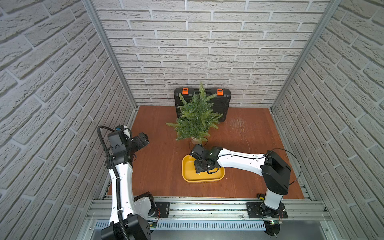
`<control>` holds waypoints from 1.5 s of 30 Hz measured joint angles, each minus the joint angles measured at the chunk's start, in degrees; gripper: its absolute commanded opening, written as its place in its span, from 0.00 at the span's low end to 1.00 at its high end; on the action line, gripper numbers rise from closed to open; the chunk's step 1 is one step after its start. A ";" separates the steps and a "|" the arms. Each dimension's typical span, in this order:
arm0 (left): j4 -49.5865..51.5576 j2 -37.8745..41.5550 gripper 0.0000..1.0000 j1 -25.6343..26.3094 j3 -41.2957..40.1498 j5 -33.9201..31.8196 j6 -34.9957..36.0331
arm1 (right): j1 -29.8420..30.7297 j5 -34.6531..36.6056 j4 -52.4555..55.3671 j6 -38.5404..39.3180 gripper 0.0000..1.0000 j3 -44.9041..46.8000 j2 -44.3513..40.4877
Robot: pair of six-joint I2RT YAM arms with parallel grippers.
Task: Decorate the small christmas tree with ornaments
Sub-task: Pick up an ornament from the container.
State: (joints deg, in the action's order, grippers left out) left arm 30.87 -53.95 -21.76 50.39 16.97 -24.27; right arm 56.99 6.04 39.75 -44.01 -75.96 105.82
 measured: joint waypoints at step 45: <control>-8.17 -1.88 0.94 29.29 10.78 -6.56 8.48 | -6.64 8.72 9.01 9.64 0.54 -11.34 -29.64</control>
State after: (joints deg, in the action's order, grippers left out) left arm 22.70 -55.83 7.53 61.17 10.41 -15.79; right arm 50.35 14.76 48.75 -34.37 -87.31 76.18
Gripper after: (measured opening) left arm 0.939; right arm 0.571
